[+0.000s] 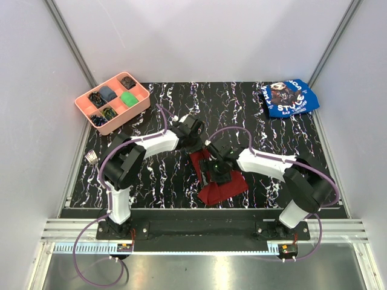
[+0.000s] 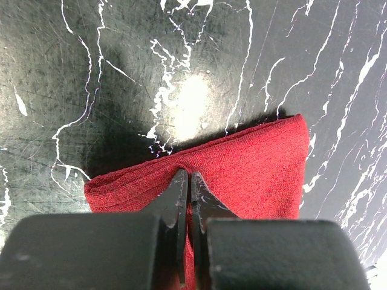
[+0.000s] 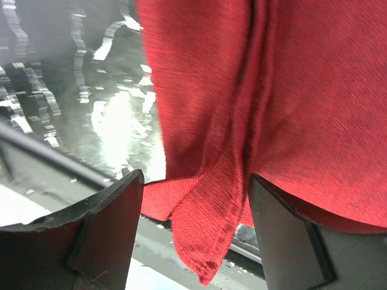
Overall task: Fold the napkin into a case and place the utensils inside
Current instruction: Fold the lower triangle-folded napkin at the center of the board.
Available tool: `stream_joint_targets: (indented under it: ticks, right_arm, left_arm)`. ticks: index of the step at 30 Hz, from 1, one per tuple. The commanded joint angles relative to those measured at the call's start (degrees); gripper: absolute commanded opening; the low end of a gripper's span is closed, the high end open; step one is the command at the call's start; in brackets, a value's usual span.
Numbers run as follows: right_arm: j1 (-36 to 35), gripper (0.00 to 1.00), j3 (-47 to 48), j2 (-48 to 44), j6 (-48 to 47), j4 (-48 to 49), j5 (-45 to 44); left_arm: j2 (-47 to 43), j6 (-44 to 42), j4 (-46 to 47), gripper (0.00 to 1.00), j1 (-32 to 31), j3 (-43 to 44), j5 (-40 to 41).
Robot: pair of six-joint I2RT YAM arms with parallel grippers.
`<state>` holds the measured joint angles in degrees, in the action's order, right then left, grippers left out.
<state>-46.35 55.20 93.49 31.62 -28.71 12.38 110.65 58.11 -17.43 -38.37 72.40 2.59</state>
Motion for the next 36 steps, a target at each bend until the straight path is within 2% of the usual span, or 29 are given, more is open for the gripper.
stream_joint_targets:
  ticks: [1, 7, 11, 14, 17, 19, 21, 22, 25, 28, 32, 36]
  right_arm:
    - [-1.5, 0.75, 1.5, 0.1, 1.3, -5.6, -8.4]
    - [-1.4, 0.59, -0.4, -4.4, 0.6, -8.7, -11.0]
    - [-1.3, 0.5, -2.5, -7.7, 0.8, -7.9, -8.0]
    - [-0.6, 0.34, -4.6, -8.3, 0.9, -6.5, -5.8]
    - [-0.4, 0.31, -4.8, -9.9, 1.1, -7.4, -6.5]
    - [-0.4, 0.45, -3.4, -11.6, 1.3, -8.7, -7.2]
    - [-0.5, 0.52, -0.9, -12.7, 1.2, -11.4, -8.9]
    - [-0.5, 0.61, -0.2, -13.6, 1.1, -11.9, -9.3]
    - [-0.5, 0.77, -0.1, -13.3, 0.6, -10.2, -6.9]
    - [-0.4, 0.81, -1.6, -10.5, 0.0, -5.0, -0.7]
    - [0.2, 0.86, -4.5, -9.9, 0.0, -0.7, -0.8]
    - [2.5, 0.84, -6.4, -9.5, -1.2, -0.2, -0.3]
  left_arm:
    - [-0.2, -0.1, 2.4, 0.0, -0.2, 0.8, 0.7]
    - [0.3, -0.5, 2.5, 0.0, -0.2, 1.1, 0.1]
    - [0.2, -1.2, 2.4, 0.0, -0.2, 1.4, 0.0]
    - [0.3, -1.7, 2.1, 0.0, -0.2, 1.9, -0.3]
    - [0.0, -2.0, 2.1, 0.0, -0.2, 2.0, -0.7]
    - [-0.1, -2.2, 2.1, 0.0, -0.2, 2.0, -0.8]
    - [-0.3, -2.3, 2.1, 0.0, -0.2, 2.0, -0.8]
    - [-0.3, -2.4, 2.1, 0.0, -0.2, 2.0, -0.8]
    - [-0.1, -2.4, 2.1, 0.0, -0.2, 2.1, -1.4]
    - [0.0, -2.2, 2.3, 0.0, -0.2, 2.3, -2.0]
    - [-1.3, -2.3, 2.1, 0.0, -0.2, 1.5, -1.6]
    - [-2.2, -2.3, 2.0, 0.0, -0.2, 1.2, -1.1]
